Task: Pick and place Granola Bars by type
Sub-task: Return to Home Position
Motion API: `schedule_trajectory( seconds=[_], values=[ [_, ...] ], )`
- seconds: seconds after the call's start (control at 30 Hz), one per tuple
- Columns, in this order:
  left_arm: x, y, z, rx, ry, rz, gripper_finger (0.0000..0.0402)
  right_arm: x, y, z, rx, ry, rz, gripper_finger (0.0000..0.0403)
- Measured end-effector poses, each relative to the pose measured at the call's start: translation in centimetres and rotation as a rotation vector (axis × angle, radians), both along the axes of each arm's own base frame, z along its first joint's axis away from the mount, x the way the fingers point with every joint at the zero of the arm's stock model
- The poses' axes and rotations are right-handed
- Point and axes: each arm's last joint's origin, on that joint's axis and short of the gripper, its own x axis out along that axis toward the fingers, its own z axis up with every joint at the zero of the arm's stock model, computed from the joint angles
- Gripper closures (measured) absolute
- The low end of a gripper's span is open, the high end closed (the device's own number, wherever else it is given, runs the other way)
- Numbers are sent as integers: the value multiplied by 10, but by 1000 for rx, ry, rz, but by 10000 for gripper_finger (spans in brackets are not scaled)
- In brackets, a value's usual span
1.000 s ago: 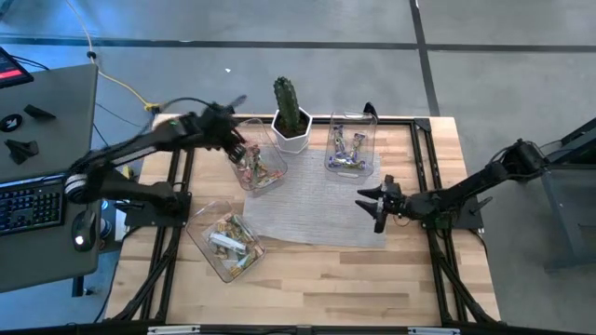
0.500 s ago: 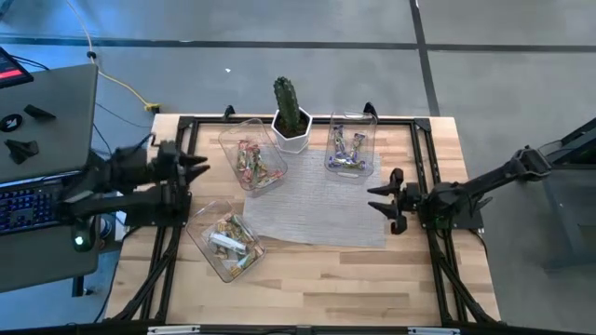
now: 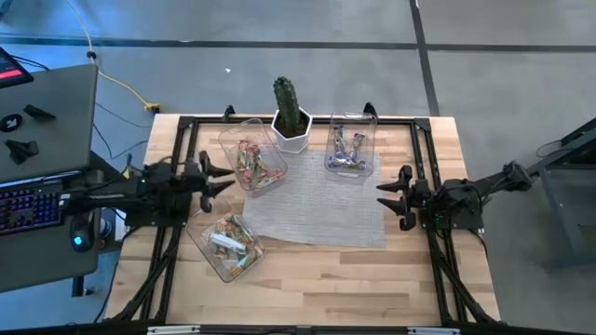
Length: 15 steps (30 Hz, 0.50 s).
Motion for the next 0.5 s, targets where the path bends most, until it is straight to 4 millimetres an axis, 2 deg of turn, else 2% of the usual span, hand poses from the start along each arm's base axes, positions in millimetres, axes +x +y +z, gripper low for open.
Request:
schedule_trajectory(
  seconds=[0.07,0.3,0.5],
  values=[
    [2,-1,-12,0,28,-27,262,-2,-1,-1,-1,3,-2,238],
    [5,-3,-32,13,39,-45,262,-2,-1,-4,-20,42,-20,238],
    [4,-3,-30,64,1,-52,262,-2,-2,-5,-36,50,-38,238]
  ],
)
